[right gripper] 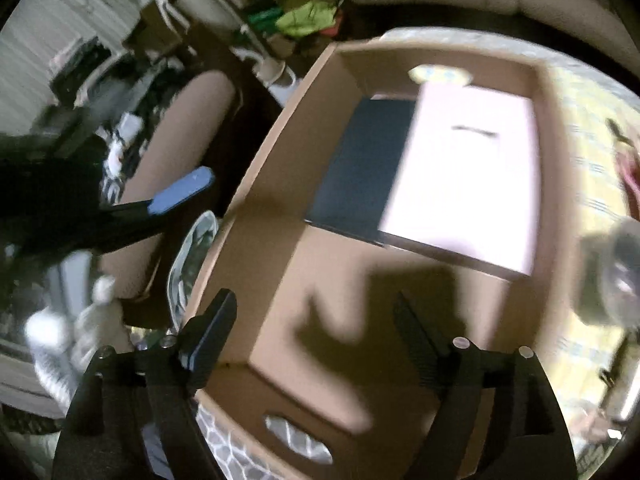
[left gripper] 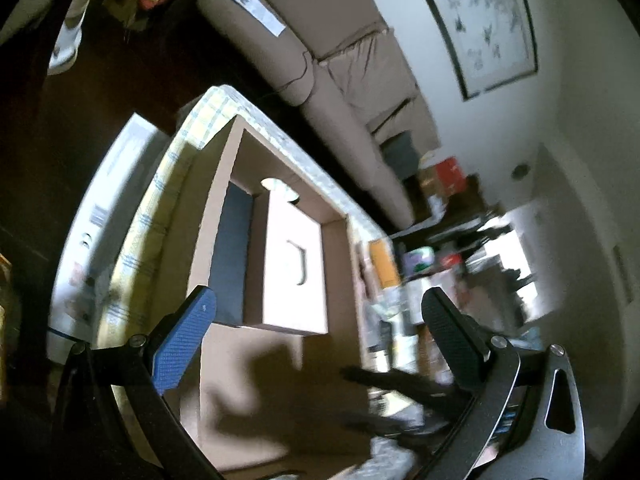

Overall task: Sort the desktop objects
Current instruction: 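Release the black case and move both grippers back over the table, then grasp the black phone case with both grippers from the table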

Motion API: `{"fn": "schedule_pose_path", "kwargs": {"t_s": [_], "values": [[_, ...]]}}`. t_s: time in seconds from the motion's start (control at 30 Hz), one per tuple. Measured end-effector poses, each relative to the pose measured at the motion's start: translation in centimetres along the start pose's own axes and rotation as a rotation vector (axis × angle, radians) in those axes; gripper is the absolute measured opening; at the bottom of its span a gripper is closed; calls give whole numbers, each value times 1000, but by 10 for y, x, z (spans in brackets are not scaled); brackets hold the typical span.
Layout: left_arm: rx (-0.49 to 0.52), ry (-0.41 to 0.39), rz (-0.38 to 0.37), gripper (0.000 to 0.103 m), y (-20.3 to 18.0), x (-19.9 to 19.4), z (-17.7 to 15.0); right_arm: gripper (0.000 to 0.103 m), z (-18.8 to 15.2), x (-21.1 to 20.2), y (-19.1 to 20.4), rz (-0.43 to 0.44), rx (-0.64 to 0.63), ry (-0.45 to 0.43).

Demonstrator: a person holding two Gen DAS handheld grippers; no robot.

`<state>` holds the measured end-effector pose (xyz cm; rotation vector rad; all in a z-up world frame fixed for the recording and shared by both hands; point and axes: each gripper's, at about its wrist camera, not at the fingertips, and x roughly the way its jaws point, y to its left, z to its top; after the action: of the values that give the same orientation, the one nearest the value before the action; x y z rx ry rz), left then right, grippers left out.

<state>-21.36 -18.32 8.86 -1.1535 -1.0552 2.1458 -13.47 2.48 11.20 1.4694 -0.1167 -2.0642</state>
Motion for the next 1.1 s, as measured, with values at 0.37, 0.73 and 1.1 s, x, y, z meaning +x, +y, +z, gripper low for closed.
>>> {"fn": "schedule_pose_path", "kwargs": {"t_s": [0.37,0.73,1.1], "values": [[163,116,78,103,-69,32,-61,87,-53,-115,-74,-163,90,-181],[293,270,52,103,-176,105,-136,88,-127,-188,-184,-339,258,-290],[332,430,68,103,-224,217,-196,86,-167,-188,-275,-292,423,-371]]}}
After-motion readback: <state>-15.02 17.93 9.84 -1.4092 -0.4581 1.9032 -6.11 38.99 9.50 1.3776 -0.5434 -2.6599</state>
